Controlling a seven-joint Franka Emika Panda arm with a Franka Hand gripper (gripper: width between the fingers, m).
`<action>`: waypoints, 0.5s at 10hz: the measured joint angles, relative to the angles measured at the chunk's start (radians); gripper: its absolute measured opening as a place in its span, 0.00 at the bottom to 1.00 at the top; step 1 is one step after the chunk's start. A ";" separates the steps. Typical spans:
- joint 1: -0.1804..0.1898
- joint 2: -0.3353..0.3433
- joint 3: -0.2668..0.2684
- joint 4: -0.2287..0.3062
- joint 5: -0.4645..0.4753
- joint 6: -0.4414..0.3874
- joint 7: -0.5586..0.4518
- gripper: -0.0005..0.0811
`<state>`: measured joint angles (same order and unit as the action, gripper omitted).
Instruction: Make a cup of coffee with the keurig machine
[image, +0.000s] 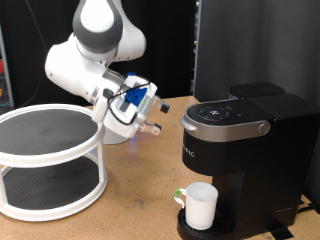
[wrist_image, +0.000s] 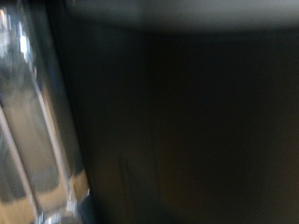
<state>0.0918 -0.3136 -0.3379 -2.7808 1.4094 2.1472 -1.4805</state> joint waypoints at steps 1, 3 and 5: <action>-0.005 -0.037 -0.003 0.002 0.000 -0.007 0.027 0.99; -0.010 -0.113 -0.001 0.007 0.004 0.004 0.071 0.99; -0.012 -0.187 0.008 0.014 -0.009 0.029 0.127 0.99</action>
<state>0.0795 -0.5008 -0.3299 -2.7666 1.4005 2.1757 -1.3534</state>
